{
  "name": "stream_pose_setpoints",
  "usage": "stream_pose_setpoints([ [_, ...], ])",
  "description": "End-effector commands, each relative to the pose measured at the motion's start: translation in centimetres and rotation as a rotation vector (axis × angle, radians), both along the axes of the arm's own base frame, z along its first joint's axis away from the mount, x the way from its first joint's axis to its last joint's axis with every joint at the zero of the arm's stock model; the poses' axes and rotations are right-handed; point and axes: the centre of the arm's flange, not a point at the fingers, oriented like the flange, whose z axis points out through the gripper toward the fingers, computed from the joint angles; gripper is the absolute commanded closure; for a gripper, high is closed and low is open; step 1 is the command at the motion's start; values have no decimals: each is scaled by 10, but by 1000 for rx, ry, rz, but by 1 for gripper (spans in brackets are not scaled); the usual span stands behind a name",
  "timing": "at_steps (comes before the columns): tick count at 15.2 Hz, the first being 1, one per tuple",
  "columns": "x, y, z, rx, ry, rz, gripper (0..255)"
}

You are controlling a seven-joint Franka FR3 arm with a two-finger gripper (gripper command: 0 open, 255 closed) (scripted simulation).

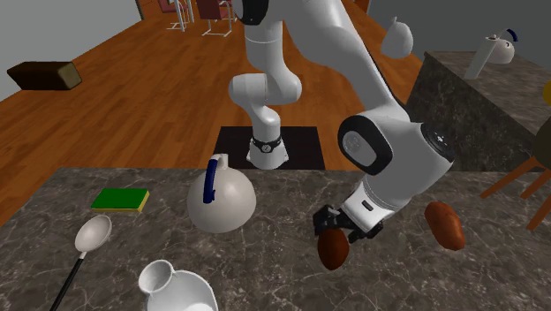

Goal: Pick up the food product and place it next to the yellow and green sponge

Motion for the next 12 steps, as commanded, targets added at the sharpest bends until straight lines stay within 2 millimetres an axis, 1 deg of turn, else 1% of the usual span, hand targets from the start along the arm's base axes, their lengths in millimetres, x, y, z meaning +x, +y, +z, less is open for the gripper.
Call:
stream_pose_setpoints([
  [1, 1, 0, -3, 0, 0, 0, 0],
  [7, 1, 0, -3, 0, 0, 0, 0],
  [8, 1, 0, -3, 0, 0, 0, 255],
  [12, 1, 0, -4, 0, 0, 0, 255],
])
